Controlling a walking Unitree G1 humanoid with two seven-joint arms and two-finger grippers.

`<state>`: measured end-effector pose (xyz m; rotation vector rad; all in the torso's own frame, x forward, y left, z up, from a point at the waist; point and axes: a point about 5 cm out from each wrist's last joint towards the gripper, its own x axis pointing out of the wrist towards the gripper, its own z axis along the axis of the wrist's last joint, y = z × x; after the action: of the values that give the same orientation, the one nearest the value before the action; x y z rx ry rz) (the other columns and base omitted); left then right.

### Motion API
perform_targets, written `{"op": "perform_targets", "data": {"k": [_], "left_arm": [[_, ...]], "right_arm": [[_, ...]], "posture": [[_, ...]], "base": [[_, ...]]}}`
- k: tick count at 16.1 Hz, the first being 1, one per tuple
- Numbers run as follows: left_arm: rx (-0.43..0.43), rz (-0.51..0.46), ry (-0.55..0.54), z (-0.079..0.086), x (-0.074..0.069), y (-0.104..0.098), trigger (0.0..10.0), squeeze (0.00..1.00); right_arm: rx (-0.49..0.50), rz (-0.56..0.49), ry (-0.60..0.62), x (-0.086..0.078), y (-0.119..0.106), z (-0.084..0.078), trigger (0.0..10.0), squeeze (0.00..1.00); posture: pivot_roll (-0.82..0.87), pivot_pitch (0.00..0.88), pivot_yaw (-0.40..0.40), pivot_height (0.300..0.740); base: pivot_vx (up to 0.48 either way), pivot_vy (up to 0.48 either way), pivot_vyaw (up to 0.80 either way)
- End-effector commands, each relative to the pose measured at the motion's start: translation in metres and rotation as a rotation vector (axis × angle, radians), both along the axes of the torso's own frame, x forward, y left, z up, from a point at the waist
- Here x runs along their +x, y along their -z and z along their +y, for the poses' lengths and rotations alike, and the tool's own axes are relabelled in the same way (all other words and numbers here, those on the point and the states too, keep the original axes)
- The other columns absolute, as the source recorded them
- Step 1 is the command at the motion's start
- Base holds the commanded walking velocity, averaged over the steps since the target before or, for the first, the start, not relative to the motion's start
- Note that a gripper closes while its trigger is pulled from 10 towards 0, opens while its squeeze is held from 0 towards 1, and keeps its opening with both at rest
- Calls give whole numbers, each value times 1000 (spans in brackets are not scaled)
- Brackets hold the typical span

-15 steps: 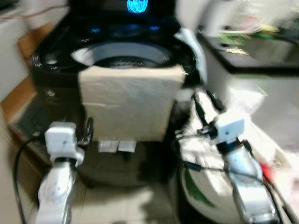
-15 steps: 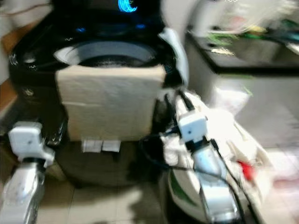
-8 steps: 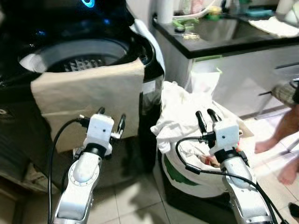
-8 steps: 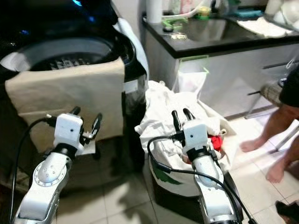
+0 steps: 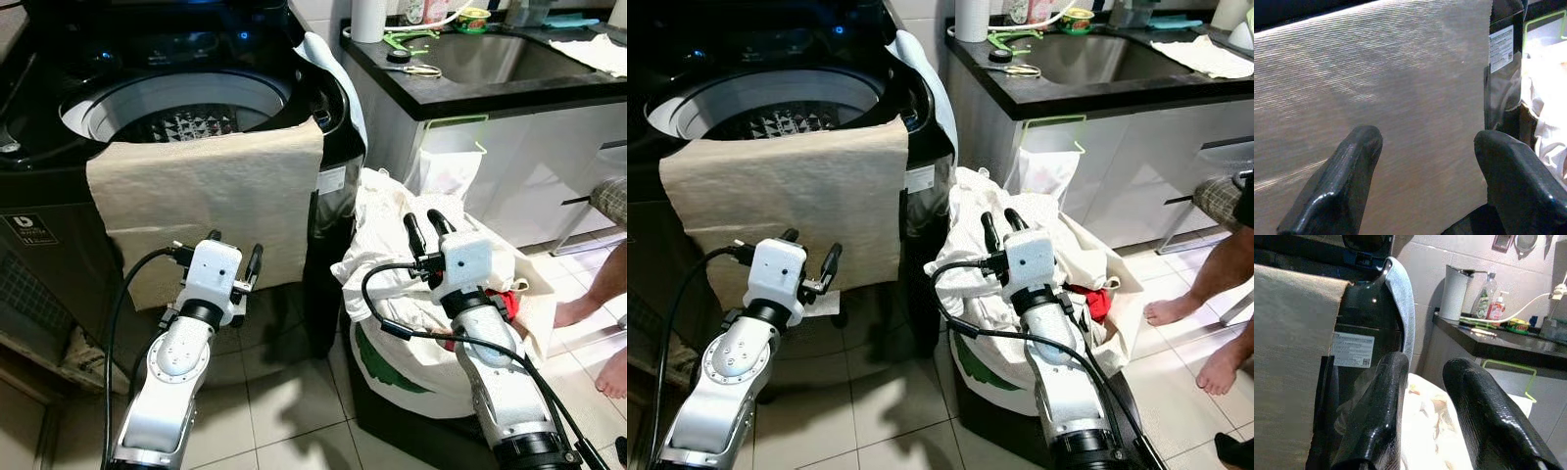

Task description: Clothes washing

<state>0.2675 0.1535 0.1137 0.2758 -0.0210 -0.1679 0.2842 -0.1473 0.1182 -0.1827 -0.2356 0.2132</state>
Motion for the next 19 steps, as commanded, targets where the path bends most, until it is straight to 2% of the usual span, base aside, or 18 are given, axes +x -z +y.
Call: {"op": "perform_targets", "data": {"k": [1,5,10,11,13,16,19], "left_arm": [[8,-11,6,0,5,-4,10000,0],[14,-24,26,0,6,-7,10000,0],[19,-13,52,-9,6,-5,10000,0],[-43,22,15,-4,6,-1,10000,0],[-108,69,-38,5,4,7,10000,0],[-56,58,-5,-1,2,6,10000,0],[-54,70,12,-4,2,8,10000,0]], "right_arm": [[19,-18,5,4,-4,0,10000,0],[17,12,1,11,-2,5,10000,0],[48,30,2,14,1,4,10000,0],[68,44,-17,15,1,7,10000,0],[92,69,-41,15,3,10,10000,0],[93,94,-44,12,9,8,10000,0],[78,76,-57,9,9,11,10000,0]], "posture": [[42,0,20,740],[43,0,23,740],[41,0,22,740],[42,0,20,740],[44,0,18,740],[46,0,17,740],[42,0,21,740]], "base": [[0,0,0],[0,0,0],[0,0,-666],[0,0,-681],[0,0,-713],[0,0,-750],[0,0,0]]}}
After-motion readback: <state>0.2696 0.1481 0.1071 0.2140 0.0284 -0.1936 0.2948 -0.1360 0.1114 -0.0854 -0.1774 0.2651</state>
